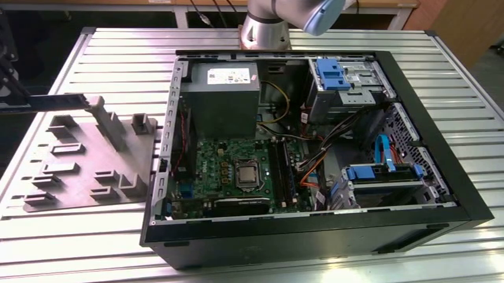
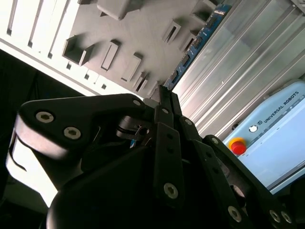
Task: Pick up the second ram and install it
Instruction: 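Pick up the second ram and move it above second insertion slot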
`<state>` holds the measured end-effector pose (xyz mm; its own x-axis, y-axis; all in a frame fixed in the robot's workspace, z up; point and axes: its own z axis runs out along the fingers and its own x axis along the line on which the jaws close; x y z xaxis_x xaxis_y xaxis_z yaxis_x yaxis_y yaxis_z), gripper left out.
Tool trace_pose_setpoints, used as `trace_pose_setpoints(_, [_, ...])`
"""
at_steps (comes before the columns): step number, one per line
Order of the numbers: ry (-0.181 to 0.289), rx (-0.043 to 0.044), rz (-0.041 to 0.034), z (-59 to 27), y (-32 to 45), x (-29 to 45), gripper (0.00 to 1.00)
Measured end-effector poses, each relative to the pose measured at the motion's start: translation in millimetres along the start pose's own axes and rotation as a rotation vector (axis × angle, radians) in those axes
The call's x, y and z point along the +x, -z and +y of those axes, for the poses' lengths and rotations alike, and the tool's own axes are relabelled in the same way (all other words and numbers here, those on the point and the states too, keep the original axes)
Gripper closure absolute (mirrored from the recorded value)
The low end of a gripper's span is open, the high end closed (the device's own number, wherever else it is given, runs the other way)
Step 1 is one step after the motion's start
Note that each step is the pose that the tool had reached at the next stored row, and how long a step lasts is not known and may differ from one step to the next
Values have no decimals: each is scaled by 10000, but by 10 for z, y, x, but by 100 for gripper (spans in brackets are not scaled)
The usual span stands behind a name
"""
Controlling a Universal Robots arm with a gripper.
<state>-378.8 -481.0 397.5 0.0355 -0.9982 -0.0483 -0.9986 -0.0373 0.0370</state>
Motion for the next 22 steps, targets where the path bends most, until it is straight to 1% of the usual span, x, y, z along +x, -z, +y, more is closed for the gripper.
trace_pose_setpoints(6, [0, 1, -1, -120, 4, 4, 87])
trace_pose_setpoints(15, [0, 1, -1, -253, 9, 9, 87])
trace_pose_setpoints(22, [0, 1, -1, -335, 12, 12, 87])
